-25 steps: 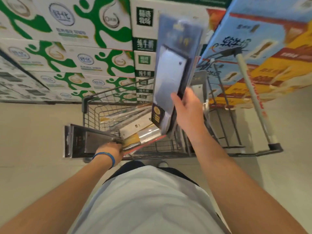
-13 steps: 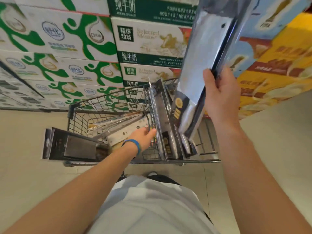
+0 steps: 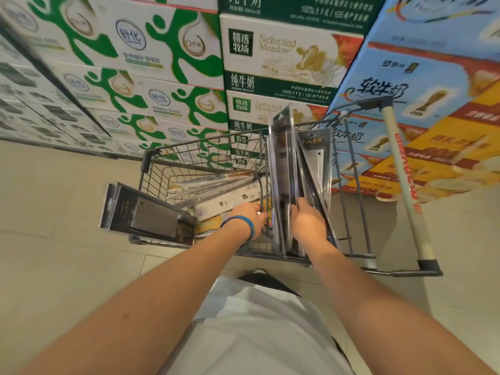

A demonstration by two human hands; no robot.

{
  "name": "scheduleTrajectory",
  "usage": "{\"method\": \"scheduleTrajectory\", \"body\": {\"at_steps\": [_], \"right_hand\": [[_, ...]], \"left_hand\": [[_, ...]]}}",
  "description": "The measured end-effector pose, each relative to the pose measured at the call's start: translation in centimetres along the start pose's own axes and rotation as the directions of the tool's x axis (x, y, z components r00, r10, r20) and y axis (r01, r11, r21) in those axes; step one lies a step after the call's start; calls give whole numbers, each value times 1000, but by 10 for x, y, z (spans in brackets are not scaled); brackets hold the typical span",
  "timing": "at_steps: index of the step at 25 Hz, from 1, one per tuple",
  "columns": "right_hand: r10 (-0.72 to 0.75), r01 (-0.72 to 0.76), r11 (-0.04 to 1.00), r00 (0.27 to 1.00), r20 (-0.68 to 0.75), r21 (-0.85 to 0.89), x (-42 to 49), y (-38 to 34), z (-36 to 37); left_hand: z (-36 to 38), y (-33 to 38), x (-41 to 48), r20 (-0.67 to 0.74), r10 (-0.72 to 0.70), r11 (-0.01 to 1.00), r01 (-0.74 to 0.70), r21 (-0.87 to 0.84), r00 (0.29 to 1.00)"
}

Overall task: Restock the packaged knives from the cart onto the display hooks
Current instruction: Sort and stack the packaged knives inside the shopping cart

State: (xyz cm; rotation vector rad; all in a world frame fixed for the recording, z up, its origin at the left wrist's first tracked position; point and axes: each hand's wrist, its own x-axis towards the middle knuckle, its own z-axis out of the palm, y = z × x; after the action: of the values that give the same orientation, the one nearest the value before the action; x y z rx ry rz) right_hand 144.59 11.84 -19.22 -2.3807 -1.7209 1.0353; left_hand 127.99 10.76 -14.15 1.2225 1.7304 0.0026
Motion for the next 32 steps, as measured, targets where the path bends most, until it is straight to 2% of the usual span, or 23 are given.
{"method": "scheduleTrajectory", "body": {"at_steps": [1,3,4,6,8,9,10,12,13,15,17,18,20,22,23,24,26,27,28,30,32], "right_hand": [[-2,2,1000,999,-35,6,-3,-6,-3],[-77,87,996,973,-218,36,-12,-26,-10],[-143,180,980,937,-320,90,-21,-44,-15],[-336,455,873,823,-457,177,-40,-85,-22],[-504,608,782,749,-430,142,-53,-116,-19],[-536,614,778,760,-369,135,-57,-125,-15],[-534,588,796,794,-291,145,-59,-134,-8],[-488,501,852,865,-119,151,-61,-141,12],[-454,454,881,891,-33,134,-60,-143,24],[-331,314,940,933,139,132,-57,-142,51],[-155,111,981,940,304,157,-56,-135,75],[-70,27,992,929,363,124,-55,-131,88],[59,-52,998,902,429,-28,-47,-124,111],[128,-80,989,888,442,-125,-39,-120,131],[139,-100,989,889,437,-111,-35,-119,140],[136,-120,991,892,430,-65,-31,-119,149],[119,-169,982,895,430,81,-18,-121,172],[124,-217,961,890,439,168,-10,-125,183],[144,-279,927,882,448,252,2,-128,196],[210,-408,821,866,453,399,32,-134,223],[310,-525,638,845,436,563,63,-137,242]], "left_hand": [[-1,0,1,13,8,1000,-8,-17,1000],[-2,0,2,28,21,998,-19,-62,999],[-3,0,0,45,30,996,-26,-83,999],[-12,-9,-1,135,46,996,-36,-81,990],[-28,-30,-3,237,33,994,-6,-111,971],[-38,-45,-1,255,33,987,8,-158,966],[-50,-64,2,257,10,982,39,-184,966],[-75,-101,10,200,-75,996,81,-21,977],[-87,-122,16,160,-156,987,150,51,975],[-105,-155,25,127,-287,958,282,55,949],[-115,-179,35,122,-272,960,262,95,954],[-114,-186,38,144,-255,966,246,76,956],[-110,-194,53,226,-304,938,332,-101,926],[-109,-190,71,252,-281,907,342,-246,926],[-110,-185,82,254,-275,884,348,-313,927],[-109,-180,96,288,-290,804,396,-445,913],[-105,-172,129,406,-349,436,530,-727,845],[-101,-170,147,427,-356,266,528,-807,831],[-91,-173,168,432,-363,137,506,-851,825],[-63,-189,201,427,-363,-31,447,-894,828],[-39,-207,227,437,-375,-206,386,-899,818]]}}
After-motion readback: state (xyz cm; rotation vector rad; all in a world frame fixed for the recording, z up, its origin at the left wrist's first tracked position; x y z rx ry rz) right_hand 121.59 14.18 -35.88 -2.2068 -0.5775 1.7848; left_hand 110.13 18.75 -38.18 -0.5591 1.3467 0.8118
